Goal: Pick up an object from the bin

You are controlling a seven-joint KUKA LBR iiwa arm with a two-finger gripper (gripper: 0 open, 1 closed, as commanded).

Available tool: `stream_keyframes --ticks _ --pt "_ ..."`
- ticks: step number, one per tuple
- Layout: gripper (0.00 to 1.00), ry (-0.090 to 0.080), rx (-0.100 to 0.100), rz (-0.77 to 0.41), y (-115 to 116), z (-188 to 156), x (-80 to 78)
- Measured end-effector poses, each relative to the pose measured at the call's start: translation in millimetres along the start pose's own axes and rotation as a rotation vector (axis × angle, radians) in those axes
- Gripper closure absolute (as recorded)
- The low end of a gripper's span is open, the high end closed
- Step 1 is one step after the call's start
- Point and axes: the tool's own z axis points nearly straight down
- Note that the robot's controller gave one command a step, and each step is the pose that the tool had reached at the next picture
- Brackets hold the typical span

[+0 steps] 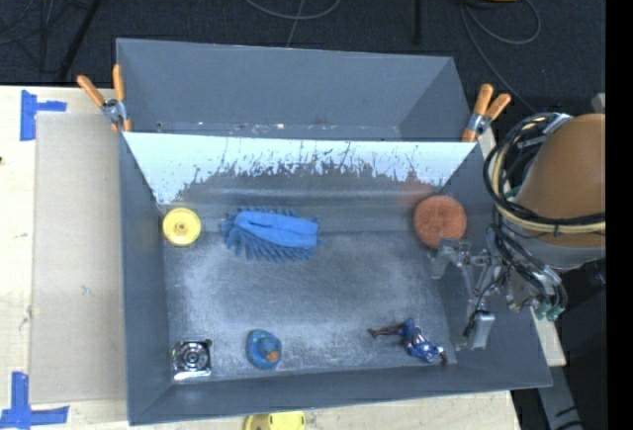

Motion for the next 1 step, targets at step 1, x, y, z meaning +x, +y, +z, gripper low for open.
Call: stream_keyframes --ticks 1 --pt "0.0 -0.008 0.001 -0.004 0.5 -4.2 -1.6"
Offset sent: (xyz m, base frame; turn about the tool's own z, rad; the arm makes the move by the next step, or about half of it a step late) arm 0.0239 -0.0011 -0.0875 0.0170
